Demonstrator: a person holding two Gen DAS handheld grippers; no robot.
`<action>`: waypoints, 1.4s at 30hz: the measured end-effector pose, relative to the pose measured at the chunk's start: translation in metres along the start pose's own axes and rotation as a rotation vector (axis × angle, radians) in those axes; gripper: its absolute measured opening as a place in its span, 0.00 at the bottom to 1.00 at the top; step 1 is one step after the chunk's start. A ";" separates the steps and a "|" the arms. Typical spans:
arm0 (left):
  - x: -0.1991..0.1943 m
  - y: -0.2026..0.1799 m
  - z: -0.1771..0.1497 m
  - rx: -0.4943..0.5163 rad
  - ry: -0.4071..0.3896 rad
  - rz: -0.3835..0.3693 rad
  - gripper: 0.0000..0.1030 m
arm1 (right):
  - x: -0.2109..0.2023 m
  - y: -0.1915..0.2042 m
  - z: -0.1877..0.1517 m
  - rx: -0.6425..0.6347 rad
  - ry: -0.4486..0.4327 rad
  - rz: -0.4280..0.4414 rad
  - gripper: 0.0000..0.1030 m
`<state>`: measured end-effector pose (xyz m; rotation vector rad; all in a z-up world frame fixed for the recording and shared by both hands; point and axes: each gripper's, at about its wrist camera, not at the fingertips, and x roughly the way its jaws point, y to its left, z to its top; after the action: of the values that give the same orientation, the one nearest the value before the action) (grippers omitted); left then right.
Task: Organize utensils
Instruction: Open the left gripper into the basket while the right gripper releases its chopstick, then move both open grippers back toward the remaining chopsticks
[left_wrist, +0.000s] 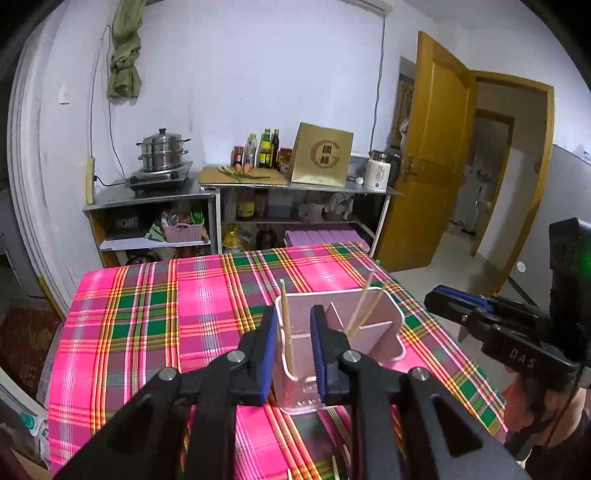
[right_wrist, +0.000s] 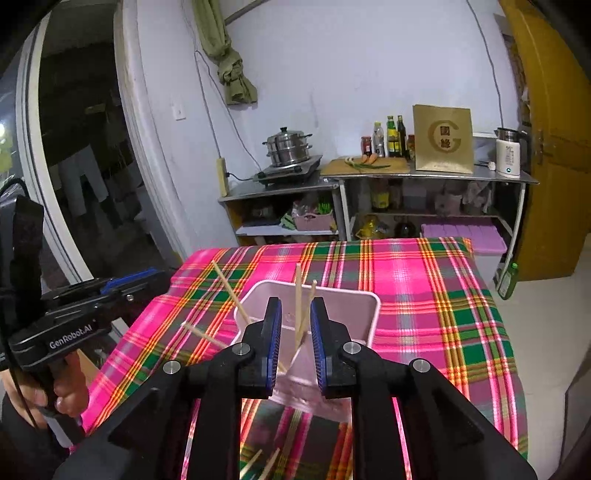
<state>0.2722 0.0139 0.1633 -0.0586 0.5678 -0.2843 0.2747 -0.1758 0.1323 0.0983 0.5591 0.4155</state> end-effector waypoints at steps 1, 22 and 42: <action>-0.007 0.000 -0.005 -0.004 -0.007 0.003 0.20 | -0.007 0.001 -0.004 -0.003 -0.006 -0.002 0.16; -0.075 -0.031 -0.116 0.020 -0.018 -0.010 0.21 | -0.093 0.012 -0.107 -0.041 -0.013 0.007 0.16; -0.051 -0.040 -0.177 0.012 0.123 -0.028 0.21 | -0.086 -0.012 -0.155 0.037 0.076 -0.024 0.16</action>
<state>0.1257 -0.0063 0.0464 -0.0379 0.6874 -0.3202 0.1300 -0.2252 0.0412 0.1113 0.6420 0.3871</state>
